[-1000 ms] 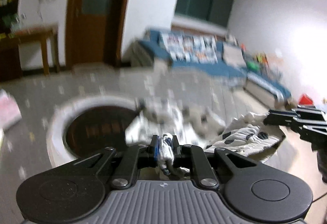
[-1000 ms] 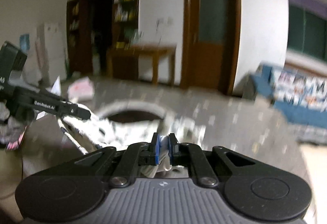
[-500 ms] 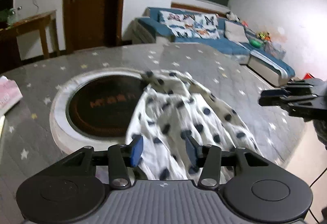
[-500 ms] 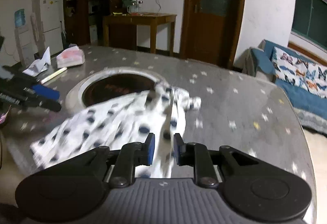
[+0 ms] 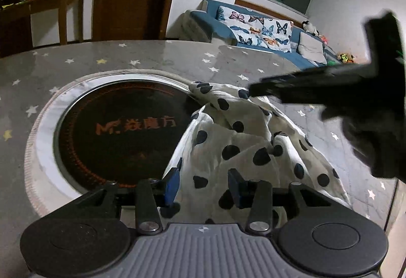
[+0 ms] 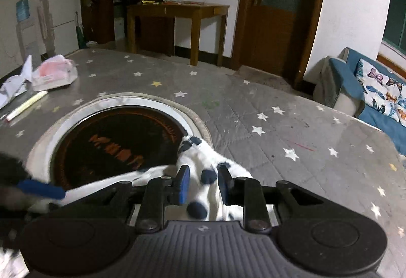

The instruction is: Fold clothes

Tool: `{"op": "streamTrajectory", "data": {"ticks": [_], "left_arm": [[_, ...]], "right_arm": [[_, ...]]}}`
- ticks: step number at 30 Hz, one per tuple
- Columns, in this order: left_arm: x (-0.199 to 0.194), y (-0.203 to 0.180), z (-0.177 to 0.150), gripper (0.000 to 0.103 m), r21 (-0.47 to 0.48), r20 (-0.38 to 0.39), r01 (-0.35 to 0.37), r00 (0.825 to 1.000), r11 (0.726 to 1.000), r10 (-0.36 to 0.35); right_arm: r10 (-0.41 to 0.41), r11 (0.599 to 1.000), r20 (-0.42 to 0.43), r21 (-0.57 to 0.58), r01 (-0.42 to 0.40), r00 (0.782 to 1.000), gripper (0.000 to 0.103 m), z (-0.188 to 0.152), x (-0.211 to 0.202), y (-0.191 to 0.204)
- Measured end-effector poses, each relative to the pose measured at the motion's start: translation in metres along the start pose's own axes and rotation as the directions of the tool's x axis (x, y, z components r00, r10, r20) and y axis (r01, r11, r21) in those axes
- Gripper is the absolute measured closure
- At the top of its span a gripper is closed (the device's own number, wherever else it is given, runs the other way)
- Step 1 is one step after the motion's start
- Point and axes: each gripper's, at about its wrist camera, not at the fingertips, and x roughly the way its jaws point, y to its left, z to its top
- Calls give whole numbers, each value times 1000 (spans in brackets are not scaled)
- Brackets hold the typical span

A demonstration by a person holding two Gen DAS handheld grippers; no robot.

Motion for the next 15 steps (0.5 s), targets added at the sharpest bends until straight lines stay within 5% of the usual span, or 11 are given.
{"op": "streamTrajectory", "data": {"ticks": [6, 8, 15], "left_arm": [[21, -5, 2, 58, 34, -32, -14, 999, 999, 15], [25, -6, 2, 58, 42, -42, -16, 999, 999, 18], [31, -6, 3, 58, 67, -61, -23, 998, 997, 27]], "right_arm": [[26, 1000, -58, -7, -26, 998, 80, 0, 41, -2], [46, 999, -62, 10, -46, 997, 97, -4, 43, -5], [-62, 997, 70, 57, 58, 996, 99, -11, -16, -33]]}}
